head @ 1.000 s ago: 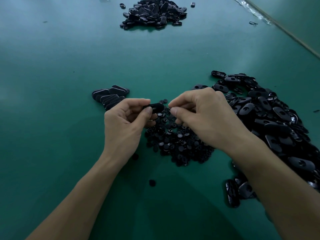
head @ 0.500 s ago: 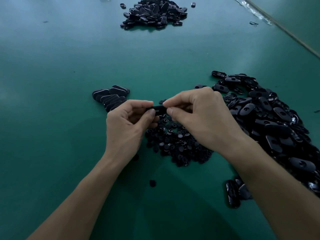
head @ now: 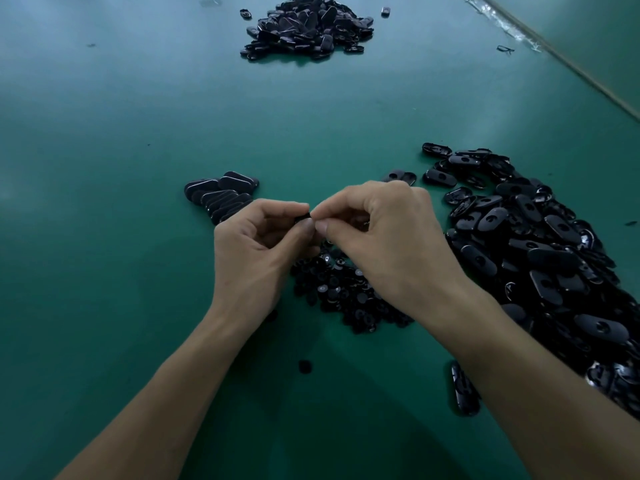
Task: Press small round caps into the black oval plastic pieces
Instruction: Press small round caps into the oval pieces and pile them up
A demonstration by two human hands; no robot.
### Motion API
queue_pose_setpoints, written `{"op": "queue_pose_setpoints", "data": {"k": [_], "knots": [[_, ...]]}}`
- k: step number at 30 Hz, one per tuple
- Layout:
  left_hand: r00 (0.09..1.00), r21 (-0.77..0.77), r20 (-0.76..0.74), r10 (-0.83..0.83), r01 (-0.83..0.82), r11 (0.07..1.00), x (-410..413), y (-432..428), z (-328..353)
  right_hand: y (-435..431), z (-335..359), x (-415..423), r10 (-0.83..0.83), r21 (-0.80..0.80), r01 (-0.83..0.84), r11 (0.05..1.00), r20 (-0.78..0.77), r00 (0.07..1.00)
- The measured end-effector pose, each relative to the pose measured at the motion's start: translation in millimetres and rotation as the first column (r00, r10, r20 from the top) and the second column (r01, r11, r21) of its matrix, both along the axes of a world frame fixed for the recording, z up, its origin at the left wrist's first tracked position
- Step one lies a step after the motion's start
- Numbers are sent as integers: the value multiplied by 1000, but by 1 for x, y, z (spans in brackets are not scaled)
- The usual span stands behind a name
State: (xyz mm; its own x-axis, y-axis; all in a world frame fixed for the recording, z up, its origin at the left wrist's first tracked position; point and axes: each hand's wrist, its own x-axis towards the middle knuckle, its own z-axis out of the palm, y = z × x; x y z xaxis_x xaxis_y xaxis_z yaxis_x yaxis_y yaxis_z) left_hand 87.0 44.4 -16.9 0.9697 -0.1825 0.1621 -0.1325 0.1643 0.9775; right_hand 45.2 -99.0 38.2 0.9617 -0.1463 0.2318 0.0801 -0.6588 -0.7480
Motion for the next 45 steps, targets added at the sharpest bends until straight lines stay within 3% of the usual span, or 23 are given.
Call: {"op": "queue_pose_setpoints", "data": {"k": [32, 45], "knots": [[998, 69, 33, -49, 47, 997, -2, 1, -1, 6, -9, -1, -116, -65, 112, 992, -51, 992], [994, 229, 112, -1, -25, 973, -1, 1, -2, 4, -1, -1, 38, -124, -62, 990, -192, 981]]}}
